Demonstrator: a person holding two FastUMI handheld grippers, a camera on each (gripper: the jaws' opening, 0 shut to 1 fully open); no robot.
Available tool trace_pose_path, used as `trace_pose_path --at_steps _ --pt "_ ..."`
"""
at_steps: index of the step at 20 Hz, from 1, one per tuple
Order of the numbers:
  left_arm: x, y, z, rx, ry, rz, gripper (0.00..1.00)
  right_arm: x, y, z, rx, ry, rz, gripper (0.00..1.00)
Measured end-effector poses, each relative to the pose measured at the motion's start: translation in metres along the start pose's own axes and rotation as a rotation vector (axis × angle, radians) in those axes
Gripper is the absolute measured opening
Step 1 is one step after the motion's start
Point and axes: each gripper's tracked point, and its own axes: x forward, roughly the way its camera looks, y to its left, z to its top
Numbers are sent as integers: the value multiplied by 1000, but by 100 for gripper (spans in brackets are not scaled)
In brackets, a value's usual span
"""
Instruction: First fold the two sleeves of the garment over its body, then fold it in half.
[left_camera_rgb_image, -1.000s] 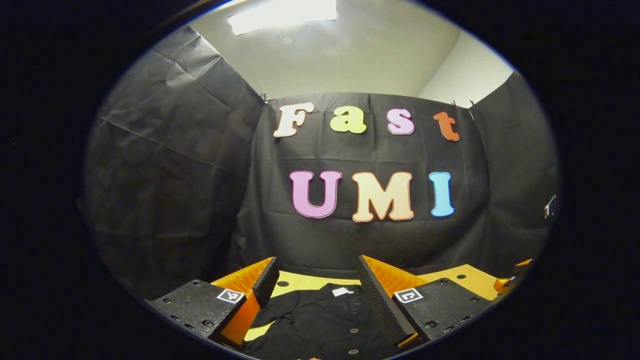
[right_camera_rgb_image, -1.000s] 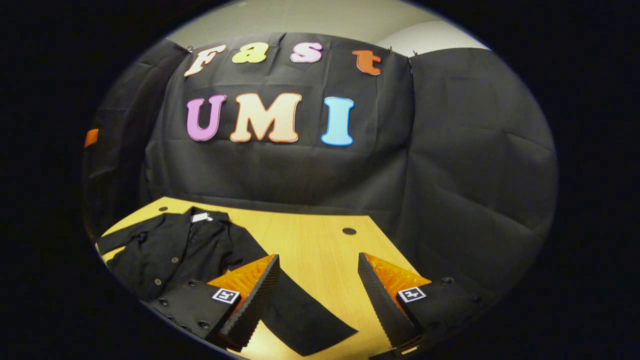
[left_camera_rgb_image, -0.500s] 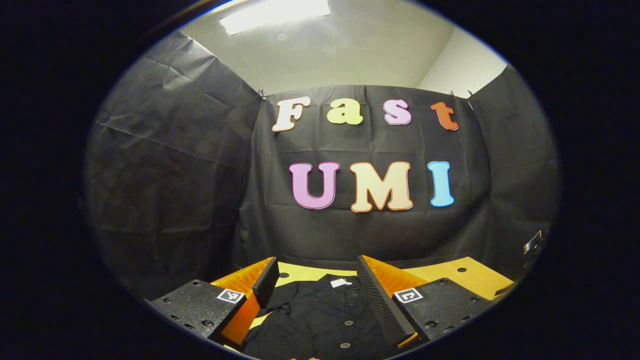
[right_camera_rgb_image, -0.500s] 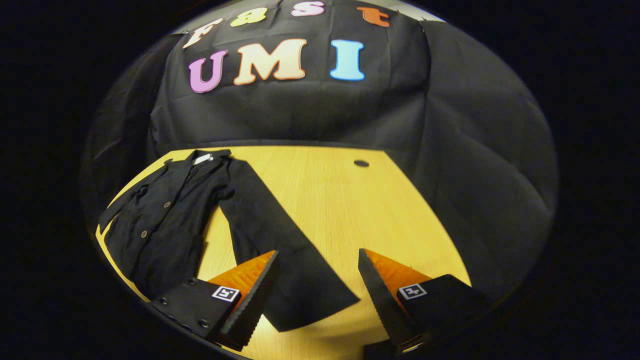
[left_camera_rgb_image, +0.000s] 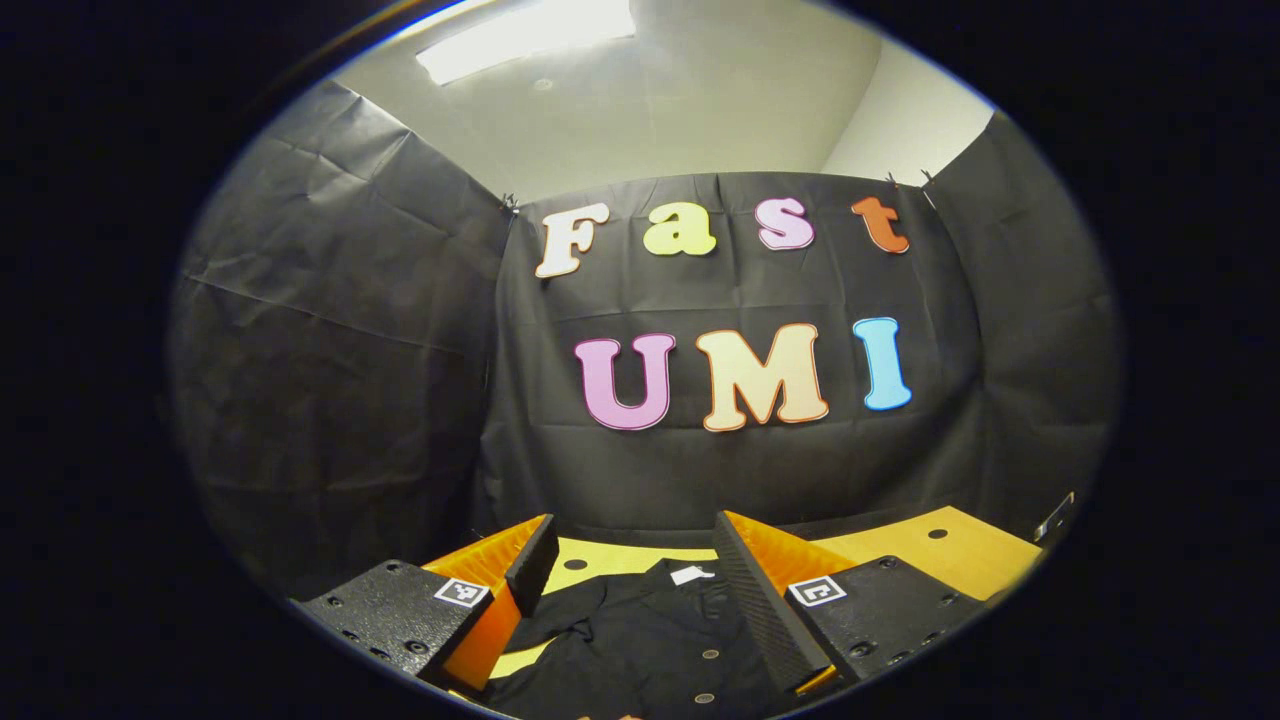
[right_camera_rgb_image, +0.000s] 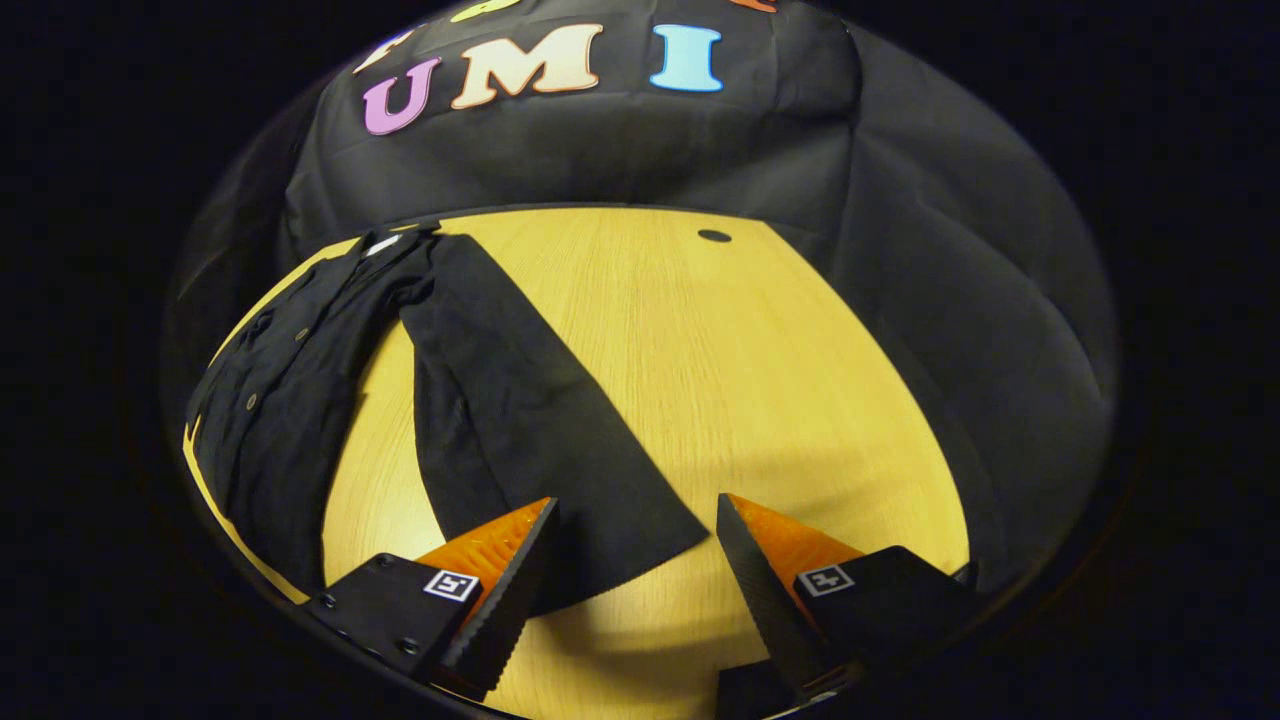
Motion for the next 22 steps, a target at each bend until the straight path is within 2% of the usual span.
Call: trace_pose_path --at_steps 2,4,7,8,9,14,18,22 --pt "3 6 -5 -8 11 6 92 4 3 6 39 -3 29 94" --pt "6 14 -7 -20 17 12 92 5 8 9 52 -7 50 77" --pt "13 33 -8 -19 6 25 92 9 12 12 128 -16 53 14" --pt "17 40 -10 -25 13 28 92 5 10 11 167 -11 44 14" --pt "20 45 -13 -31 20 29 92 1 12 15 209 -13 52 6" --pt "28 80 -15 -33 19 54 92 -28 33 74 316 -169 75 5" --pt "35 102 -19 -36 18 72 92 -52 63 124 292 -260 112 5" --pt "37 129 -28 -56 26 96 92 -73 109 174 239 -339 160 5"
